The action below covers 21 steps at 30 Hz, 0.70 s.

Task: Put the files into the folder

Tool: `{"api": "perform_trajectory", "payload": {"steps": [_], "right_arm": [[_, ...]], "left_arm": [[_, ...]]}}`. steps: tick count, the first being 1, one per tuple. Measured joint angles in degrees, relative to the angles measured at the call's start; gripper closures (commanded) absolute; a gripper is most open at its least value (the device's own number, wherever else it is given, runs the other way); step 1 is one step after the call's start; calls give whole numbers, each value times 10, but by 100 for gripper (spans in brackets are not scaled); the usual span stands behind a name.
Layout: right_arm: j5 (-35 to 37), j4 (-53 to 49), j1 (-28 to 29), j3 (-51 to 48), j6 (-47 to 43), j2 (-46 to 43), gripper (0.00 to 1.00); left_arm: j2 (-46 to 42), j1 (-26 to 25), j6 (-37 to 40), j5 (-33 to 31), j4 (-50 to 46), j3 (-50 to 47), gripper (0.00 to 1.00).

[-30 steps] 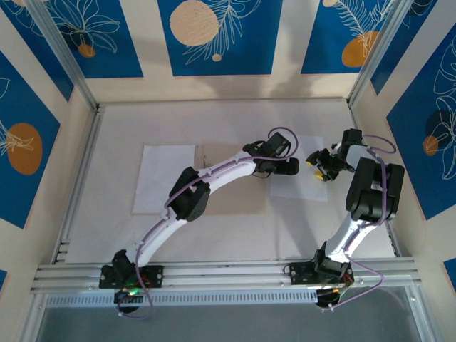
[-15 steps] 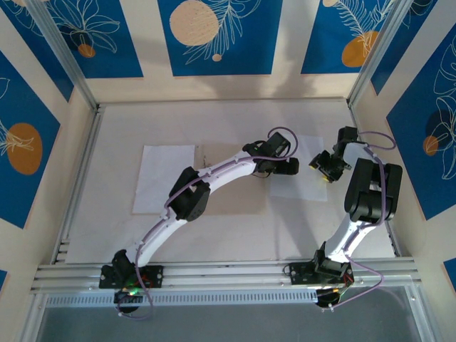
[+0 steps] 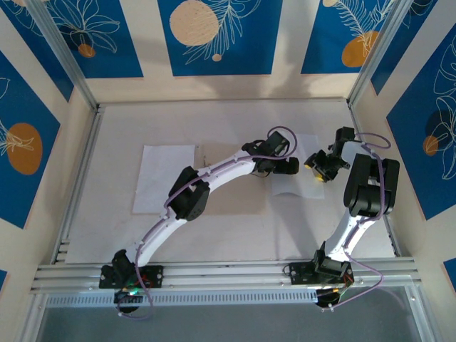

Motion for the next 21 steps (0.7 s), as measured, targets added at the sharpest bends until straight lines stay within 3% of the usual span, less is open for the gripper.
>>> {"api": "perform_trajectory", "payload": {"steps": [12,21], "right_arm": [[-74,21,0,-7,3,1,45],[-25,7,9,-6,1,-6,45]], "left_arm": [[0,1,0,3,0,0,0],[-1,2,0,5,0,0,0]]}}
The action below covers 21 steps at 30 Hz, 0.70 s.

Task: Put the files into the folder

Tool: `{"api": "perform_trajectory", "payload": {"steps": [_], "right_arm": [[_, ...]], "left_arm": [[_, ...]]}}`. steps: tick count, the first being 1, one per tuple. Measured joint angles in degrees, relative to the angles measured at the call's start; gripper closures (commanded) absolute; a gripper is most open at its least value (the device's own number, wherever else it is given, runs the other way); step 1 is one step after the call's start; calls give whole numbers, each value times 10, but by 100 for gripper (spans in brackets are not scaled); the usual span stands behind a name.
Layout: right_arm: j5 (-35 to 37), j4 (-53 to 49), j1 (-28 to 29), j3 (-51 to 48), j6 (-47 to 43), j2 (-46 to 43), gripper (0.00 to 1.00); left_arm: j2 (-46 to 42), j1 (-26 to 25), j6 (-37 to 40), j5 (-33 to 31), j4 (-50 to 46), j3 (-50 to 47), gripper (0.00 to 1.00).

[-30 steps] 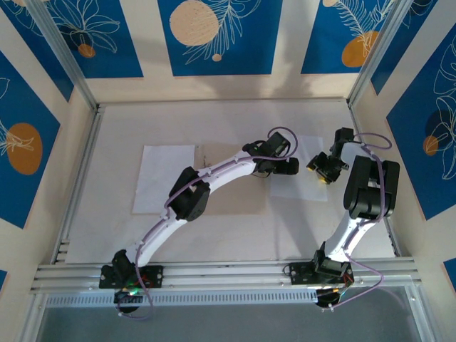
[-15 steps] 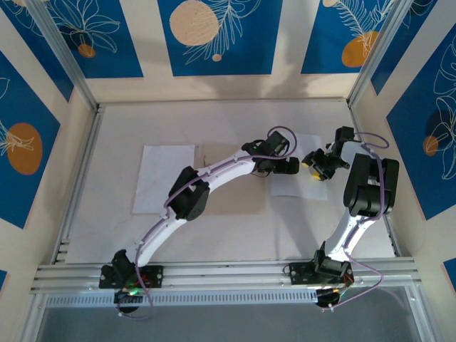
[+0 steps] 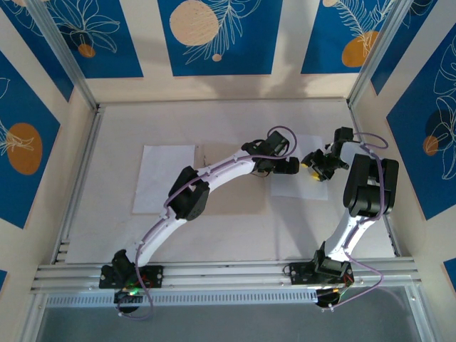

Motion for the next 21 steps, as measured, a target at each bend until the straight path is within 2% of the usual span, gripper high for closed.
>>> {"api": "perform_trajectory", "payload": {"steps": [11,21], "right_arm": [[104,-24,15,9,-2,-21,45],[116,-30,15,12,-2,-1,45]], "left_arm": [[0,0,0,1,0,0,0],[0,2,0,8,0,0,0]]}}
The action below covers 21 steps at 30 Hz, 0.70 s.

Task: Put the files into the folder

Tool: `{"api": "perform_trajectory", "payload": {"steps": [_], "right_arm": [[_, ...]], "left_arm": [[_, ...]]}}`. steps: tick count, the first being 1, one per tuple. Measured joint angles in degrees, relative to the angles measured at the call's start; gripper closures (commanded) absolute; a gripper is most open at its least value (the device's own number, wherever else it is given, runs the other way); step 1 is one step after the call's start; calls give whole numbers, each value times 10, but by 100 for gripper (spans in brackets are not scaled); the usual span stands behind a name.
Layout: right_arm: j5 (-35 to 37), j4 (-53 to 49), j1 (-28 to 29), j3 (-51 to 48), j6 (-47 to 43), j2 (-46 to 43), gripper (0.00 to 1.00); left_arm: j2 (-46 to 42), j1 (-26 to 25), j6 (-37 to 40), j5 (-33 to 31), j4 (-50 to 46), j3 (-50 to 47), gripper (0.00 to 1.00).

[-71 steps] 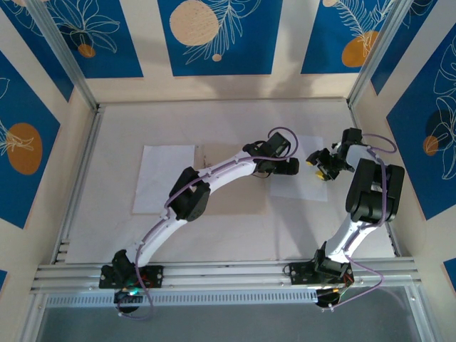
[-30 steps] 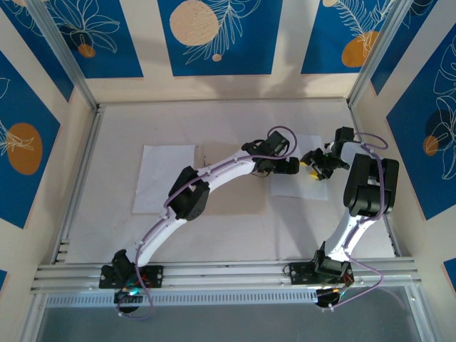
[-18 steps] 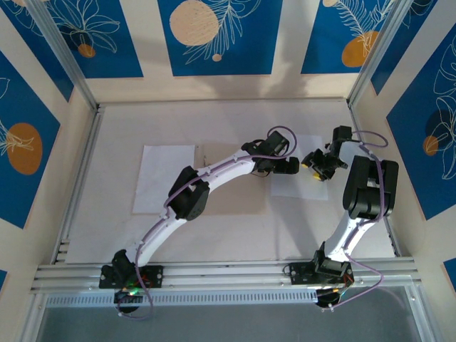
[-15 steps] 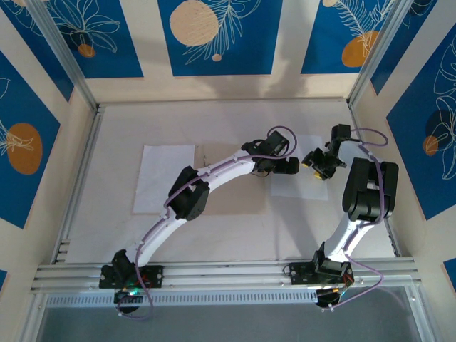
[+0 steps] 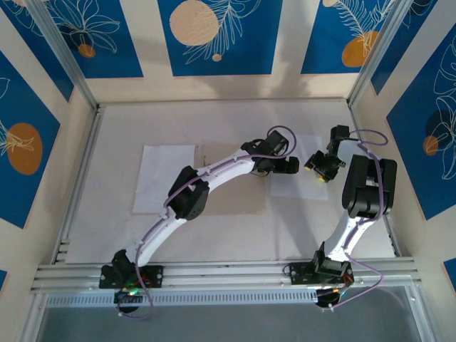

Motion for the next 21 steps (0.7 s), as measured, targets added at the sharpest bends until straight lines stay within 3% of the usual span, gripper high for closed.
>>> {"api": "perform_trajectory", "payload": {"steps": [11,21], "right_arm": [[-36,1,-7,7,0,13,45],[-112,20,-7,5,1,19,45]], "left_arm": [[0,1,-3,2,0,0,0],[0,1,-11,4,0,0,0]]}}
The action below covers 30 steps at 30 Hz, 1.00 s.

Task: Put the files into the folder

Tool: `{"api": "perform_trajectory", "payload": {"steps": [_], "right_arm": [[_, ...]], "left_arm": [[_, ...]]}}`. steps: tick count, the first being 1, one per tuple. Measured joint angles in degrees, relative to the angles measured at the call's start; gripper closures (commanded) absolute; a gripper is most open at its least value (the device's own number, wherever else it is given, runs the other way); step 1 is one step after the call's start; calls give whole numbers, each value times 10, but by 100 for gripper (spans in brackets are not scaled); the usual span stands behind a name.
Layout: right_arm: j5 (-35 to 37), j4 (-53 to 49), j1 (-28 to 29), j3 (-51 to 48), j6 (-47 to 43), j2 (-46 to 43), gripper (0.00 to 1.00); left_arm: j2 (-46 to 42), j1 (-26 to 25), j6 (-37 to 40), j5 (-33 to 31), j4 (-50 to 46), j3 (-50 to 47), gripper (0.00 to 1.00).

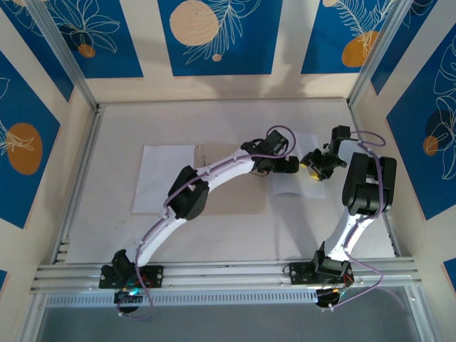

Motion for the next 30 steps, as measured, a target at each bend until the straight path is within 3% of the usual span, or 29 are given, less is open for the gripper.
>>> {"api": "perform_trajectory", "payload": {"steps": [21,30], "right_arm": [[-86,43,-4,-19,18,6,45],[-119,57,-7,-26,30,6,45]], "left_arm": [[0,1,-5,3,0,0,0],[-3,3,-11,-2,0,-9,13]]}}
